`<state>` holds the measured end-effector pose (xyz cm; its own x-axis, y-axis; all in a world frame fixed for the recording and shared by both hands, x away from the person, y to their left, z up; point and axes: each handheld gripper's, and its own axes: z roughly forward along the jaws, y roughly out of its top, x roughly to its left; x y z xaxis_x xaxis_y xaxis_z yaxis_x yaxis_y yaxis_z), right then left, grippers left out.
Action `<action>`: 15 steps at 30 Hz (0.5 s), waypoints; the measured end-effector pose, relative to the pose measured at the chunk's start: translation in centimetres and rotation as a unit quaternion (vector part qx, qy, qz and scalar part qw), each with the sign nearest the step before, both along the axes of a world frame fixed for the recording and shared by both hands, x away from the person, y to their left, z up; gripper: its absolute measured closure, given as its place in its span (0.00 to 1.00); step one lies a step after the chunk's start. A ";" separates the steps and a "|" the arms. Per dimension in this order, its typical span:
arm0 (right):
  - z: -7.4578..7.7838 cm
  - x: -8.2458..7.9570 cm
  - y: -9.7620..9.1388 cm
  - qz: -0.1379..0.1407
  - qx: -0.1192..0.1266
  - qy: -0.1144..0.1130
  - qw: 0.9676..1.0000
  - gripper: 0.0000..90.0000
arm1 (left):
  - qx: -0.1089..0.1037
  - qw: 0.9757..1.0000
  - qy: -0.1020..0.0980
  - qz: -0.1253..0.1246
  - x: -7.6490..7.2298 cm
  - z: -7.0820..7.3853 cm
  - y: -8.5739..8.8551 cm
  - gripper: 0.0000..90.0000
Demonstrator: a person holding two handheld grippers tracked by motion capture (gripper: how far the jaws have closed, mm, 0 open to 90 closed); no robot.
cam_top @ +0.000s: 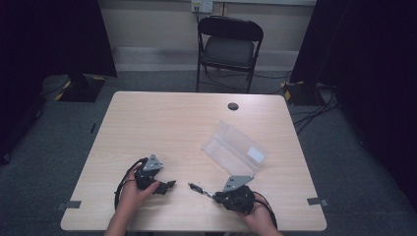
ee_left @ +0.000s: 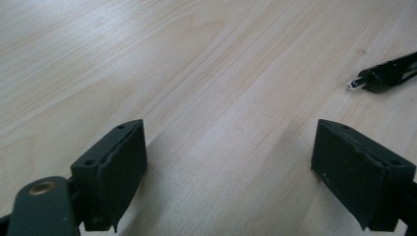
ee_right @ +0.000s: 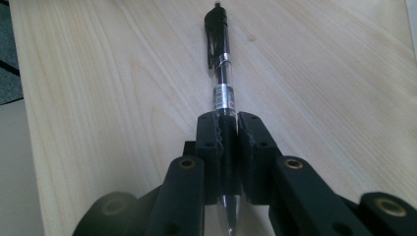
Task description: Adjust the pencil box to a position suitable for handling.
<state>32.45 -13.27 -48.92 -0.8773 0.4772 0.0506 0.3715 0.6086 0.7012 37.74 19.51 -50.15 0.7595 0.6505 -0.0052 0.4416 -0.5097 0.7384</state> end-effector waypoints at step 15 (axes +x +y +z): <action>0.3 0.5 -0.3 -0.005 0.013 0.019 1.000 0.89 | 0.001 1.000 0.001 0.000 0.0 0.0 0.0 0.15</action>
